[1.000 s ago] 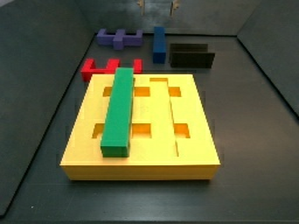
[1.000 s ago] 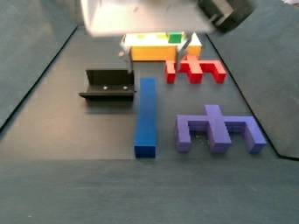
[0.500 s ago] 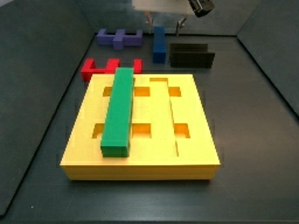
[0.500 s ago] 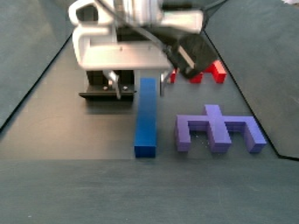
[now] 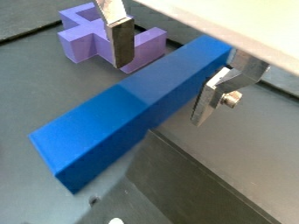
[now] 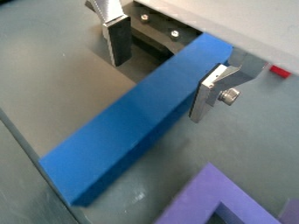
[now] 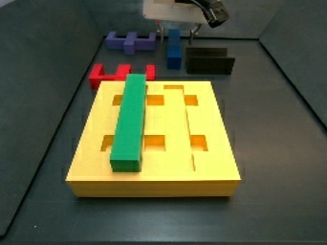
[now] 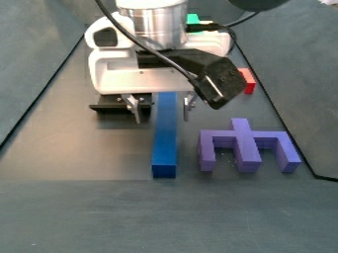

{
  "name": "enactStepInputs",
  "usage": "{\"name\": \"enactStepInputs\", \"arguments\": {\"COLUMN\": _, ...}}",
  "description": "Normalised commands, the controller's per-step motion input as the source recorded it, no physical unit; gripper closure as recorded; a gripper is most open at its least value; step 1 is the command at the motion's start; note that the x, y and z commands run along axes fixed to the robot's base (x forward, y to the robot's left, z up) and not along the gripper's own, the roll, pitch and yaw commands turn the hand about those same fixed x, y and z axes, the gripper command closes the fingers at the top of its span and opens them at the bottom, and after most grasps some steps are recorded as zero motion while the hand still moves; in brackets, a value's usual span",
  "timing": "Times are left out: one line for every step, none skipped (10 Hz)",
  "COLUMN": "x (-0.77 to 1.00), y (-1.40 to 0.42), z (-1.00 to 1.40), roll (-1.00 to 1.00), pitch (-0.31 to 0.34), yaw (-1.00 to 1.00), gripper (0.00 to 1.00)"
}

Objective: Pick up the blue object. Move up. Move to above the board. Insert the blue object.
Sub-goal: Pick up the blue object.

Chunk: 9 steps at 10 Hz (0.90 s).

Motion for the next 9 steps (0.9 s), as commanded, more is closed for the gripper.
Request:
{"name": "enactStepInputs", "arguments": {"x": -0.36, "y": 0.02, "z": -0.07, "roll": -0.13, "pitch": -0.223, "yaw": -0.05, "gripper": 0.00}}
{"name": "enactStepInputs", "arguments": {"x": -0.27, "y": 0.00, "z": 0.00, "roll": -0.16, "pitch": -0.234, "yaw": -0.05, "gripper": 0.00}}
{"name": "enactStepInputs", "arguments": {"x": -0.17, "y": -0.01, "z": 0.00, "roll": -0.08, "pitch": -0.290, "yaw": -0.09, "gripper": 0.00}}
{"name": "enactStepInputs", "arguments": {"x": -0.01, "y": 0.00, "z": -0.08, "roll": -0.07, "pitch": -0.301, "yaw": -0.13, "gripper": 0.00}}
{"name": "enactStepInputs", "arguments": {"x": 0.00, "y": 0.00, "z": -0.17, "roll": 0.00, "pitch": -0.220, "yaw": -0.12, "gripper": 0.00}}
{"name": "enactStepInputs", "arguments": {"x": 0.00, "y": 0.02, "z": -0.25, "roll": 0.00, "pitch": -0.230, "yaw": -0.12, "gripper": 0.00}}
{"name": "enactStepInputs", "arguments": {"x": 0.00, "y": 0.01, "z": -0.08, "roll": 0.00, "pitch": -0.084, "yaw": -0.10, "gripper": 0.00}}
{"name": "enactStepInputs", "arguments": {"x": 0.00, "y": 0.06, "z": 0.00, "roll": -0.03, "pitch": -0.016, "yaw": -0.01, "gripper": 0.00}}
{"name": "enactStepInputs", "arguments": {"x": 0.00, "y": 0.00, "z": 0.00, "roll": 0.00, "pitch": 0.000, "yaw": 0.00, "gripper": 0.00}}
